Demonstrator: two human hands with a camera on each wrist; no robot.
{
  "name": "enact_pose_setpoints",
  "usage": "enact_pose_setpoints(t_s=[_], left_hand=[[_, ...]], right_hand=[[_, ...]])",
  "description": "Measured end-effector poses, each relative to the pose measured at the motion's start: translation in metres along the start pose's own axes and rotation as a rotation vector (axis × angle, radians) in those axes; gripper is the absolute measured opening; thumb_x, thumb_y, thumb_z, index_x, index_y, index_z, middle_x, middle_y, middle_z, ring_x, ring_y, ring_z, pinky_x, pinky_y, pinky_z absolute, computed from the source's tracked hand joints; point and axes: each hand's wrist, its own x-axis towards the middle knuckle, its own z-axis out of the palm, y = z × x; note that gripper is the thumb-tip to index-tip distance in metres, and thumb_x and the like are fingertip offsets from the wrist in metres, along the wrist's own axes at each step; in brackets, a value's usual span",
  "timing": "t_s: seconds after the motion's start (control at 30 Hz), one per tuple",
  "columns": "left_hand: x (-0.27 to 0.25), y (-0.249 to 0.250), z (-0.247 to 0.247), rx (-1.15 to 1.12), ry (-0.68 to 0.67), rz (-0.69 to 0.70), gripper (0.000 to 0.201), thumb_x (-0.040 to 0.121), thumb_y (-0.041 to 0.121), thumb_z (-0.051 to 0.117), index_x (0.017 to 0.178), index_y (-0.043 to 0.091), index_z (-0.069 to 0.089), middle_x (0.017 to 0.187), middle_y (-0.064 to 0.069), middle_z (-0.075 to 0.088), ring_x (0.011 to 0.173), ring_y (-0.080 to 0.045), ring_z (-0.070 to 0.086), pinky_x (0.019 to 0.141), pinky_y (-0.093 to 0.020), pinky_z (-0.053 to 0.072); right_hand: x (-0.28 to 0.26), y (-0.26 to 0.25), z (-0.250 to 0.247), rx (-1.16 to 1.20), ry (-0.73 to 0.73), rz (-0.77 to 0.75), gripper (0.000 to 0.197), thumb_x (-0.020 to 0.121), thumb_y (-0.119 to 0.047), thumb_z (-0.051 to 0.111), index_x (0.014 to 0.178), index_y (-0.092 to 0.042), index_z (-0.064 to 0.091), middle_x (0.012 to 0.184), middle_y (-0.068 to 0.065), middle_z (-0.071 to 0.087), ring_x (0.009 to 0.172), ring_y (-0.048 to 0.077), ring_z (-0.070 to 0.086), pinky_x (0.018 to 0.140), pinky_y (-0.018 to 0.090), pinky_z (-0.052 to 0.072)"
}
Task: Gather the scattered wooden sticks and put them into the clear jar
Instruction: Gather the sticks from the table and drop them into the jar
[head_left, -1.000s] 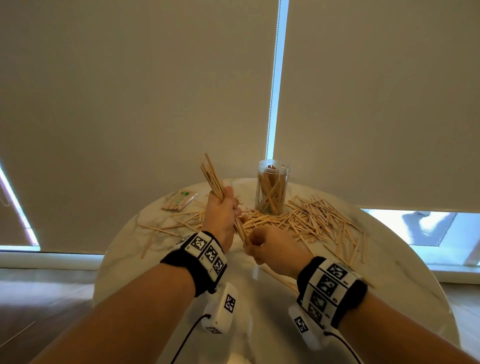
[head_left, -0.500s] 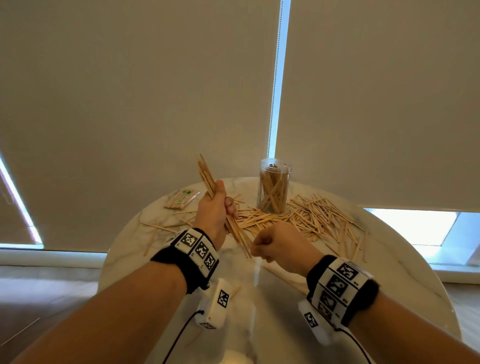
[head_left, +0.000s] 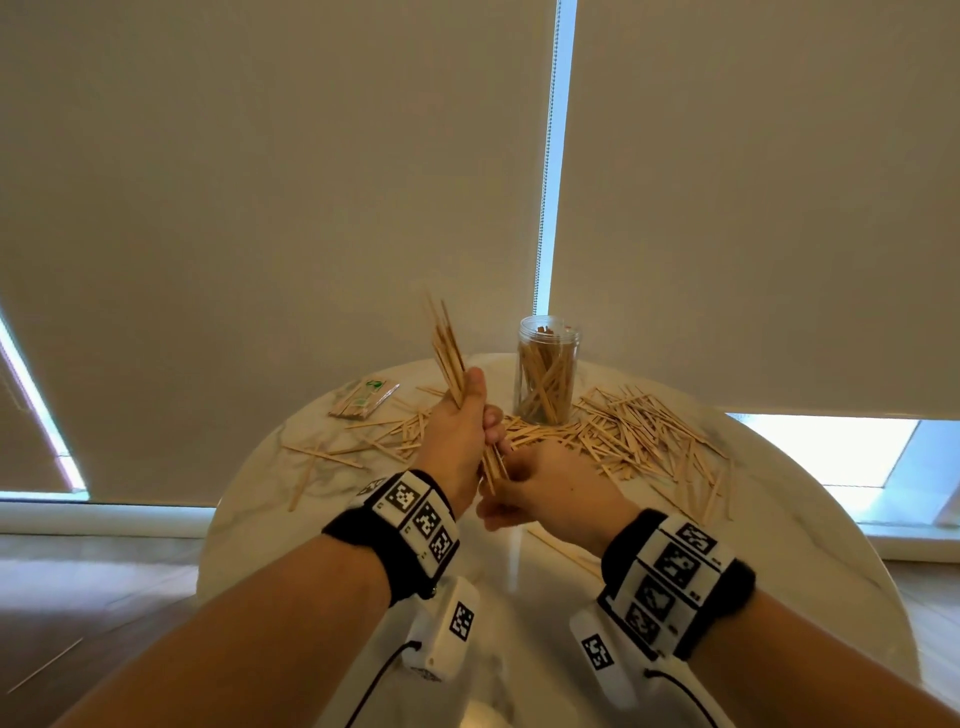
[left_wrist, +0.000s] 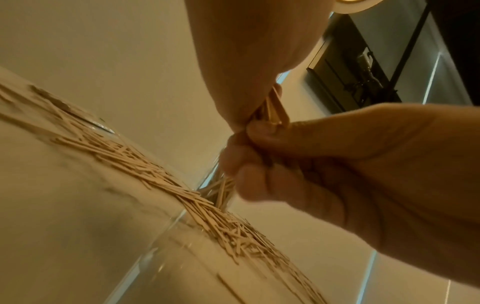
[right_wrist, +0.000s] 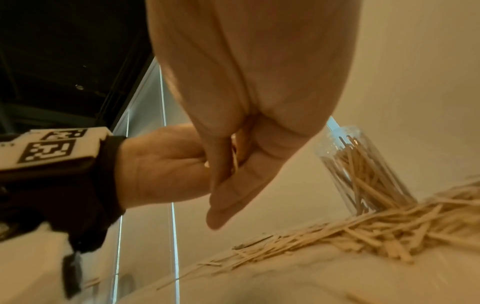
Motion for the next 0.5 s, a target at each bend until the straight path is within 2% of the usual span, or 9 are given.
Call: enact_pose_setpoints(t_s=[0.07, 0.13, 0.2, 0.3, 0.33, 0.37, 0.4, 0.47, 0.5], left_hand=[[0.000, 0.003, -0.005, 0.080, 0.007, 0.010, 0.036, 0.097, 0.049, 0.053, 0.084, 0.017, 0.043, 0.059, 0.005, 0.038, 0.046, -0.010, 0.036, 0.047, -0.027, 0.039], [-0.001, 0.008, -0.013, 0.207, -0.010, 0.024, 0.036, 0.095, 0.049, 0.058, 0.086, 0.017, 0.044, 0.057, 0.007, 0.037, 0.045, -0.010, 0.032, 0.045, -0.025, 0.033], [-0.005, 0.012, -0.021, 0.383, -0.116, 0.028, 0.039, 0.092, 0.052, 0.061, 0.085, 0.017, 0.045, 0.056, 0.008, 0.037, 0.045, -0.010, 0.031, 0.045, -0.025, 0.031], [-0.018, 0.013, -0.020, 0.647, -0.289, 0.023, 0.038, 0.091, 0.052, 0.063, 0.079, 0.018, 0.052, 0.058, 0.006, 0.044, 0.047, -0.010, 0.035, 0.046, -0.025, 0.036], [-0.022, 0.013, -0.017, 0.711, -0.319, 0.031, 0.034, 0.091, 0.051, 0.064, 0.076, 0.022, 0.055, 0.059, 0.006, 0.046, 0.047, -0.010, 0.037, 0.048, -0.026, 0.038], [-0.025, 0.012, -0.012, 0.751, -0.344, 0.040, 0.031, 0.091, 0.050, 0.064, 0.074, 0.025, 0.056, 0.060, 0.006, 0.048, 0.047, -0.011, 0.039, 0.049, -0.027, 0.040], [-0.026, 0.010, -0.007, 0.773, -0.362, 0.046, 0.031, 0.091, 0.049, 0.065, 0.072, 0.026, 0.056, 0.060, 0.005, 0.048, 0.047, -0.011, 0.039, 0.049, -0.027, 0.040], [-0.027, 0.007, 0.003, 0.787, -0.380, 0.040, 0.030, 0.094, 0.042, 0.063, 0.074, 0.021, 0.053, 0.060, 0.003, 0.047, 0.048, -0.013, 0.039, 0.049, -0.027, 0.037], [-0.027, 0.006, 0.006, 0.781, -0.379, 0.027, 0.028, 0.095, 0.037, 0.061, 0.076, 0.018, 0.052, 0.060, 0.002, 0.047, 0.047, -0.013, 0.037, 0.048, -0.027, 0.035]], right_hand=[[0.000, -0.001, -0.006, -0.211, -0.067, 0.006, 0.016, 0.088, -0.018, 0.074, 0.097, -0.005, 0.076, 0.090, 0.006, 0.078, 0.084, 0.018, 0.076, 0.082, 0.031, 0.062], [0.000, -0.008, -0.019, -0.468, -0.045, 0.001, 0.015, 0.091, -0.028, 0.068, 0.095, -0.016, 0.076, 0.089, 0.000, 0.076, 0.085, 0.016, 0.073, 0.085, 0.038, 0.061], [0.001, -0.023, -0.033, -0.437, 0.134, -0.088, 0.024, 0.098, -0.038, 0.056, 0.106, -0.021, 0.070, 0.097, -0.003, 0.073, 0.089, 0.014, 0.069, 0.085, 0.041, 0.059], [0.001, -0.061, -0.051, -0.159, 0.462, -0.248, 0.046, 0.104, -0.050, 0.040, 0.137, -0.021, 0.050, 0.125, -0.009, 0.058, 0.106, 0.009, 0.060, 0.086, 0.028, 0.050], [0.002, -0.070, -0.055, -0.155, 0.546, -0.280, 0.048, 0.105, -0.050, 0.036, 0.140, -0.021, 0.046, 0.128, -0.009, 0.054, 0.112, 0.010, 0.056, 0.090, 0.029, 0.046], [0.005, -0.076, -0.057, -0.214, 0.570, -0.289, 0.047, 0.106, -0.049, 0.033, 0.138, -0.019, 0.049, 0.129, -0.006, 0.055, 0.115, 0.012, 0.054, 0.095, 0.033, 0.045], [0.008, -0.079, -0.056, -0.310, 0.508, -0.261, 0.045, 0.106, -0.046, 0.031, 0.129, -0.016, 0.056, 0.125, -0.002, 0.059, 0.114, 0.016, 0.055, 0.097, 0.036, 0.045], [0.009, -0.076, -0.048, -0.485, 0.240, -0.149, 0.045, 0.108, -0.039, 0.032, 0.110, -0.011, 0.067, 0.113, 0.004, 0.067, 0.107, 0.021, 0.061, 0.096, 0.038, 0.047], [0.010, -0.072, -0.043, -0.508, 0.136, -0.106, 0.047, 0.108, -0.040, 0.033, 0.108, -0.010, 0.069, 0.112, 0.005, 0.068, 0.107, 0.021, 0.061, 0.099, 0.038, 0.047]])
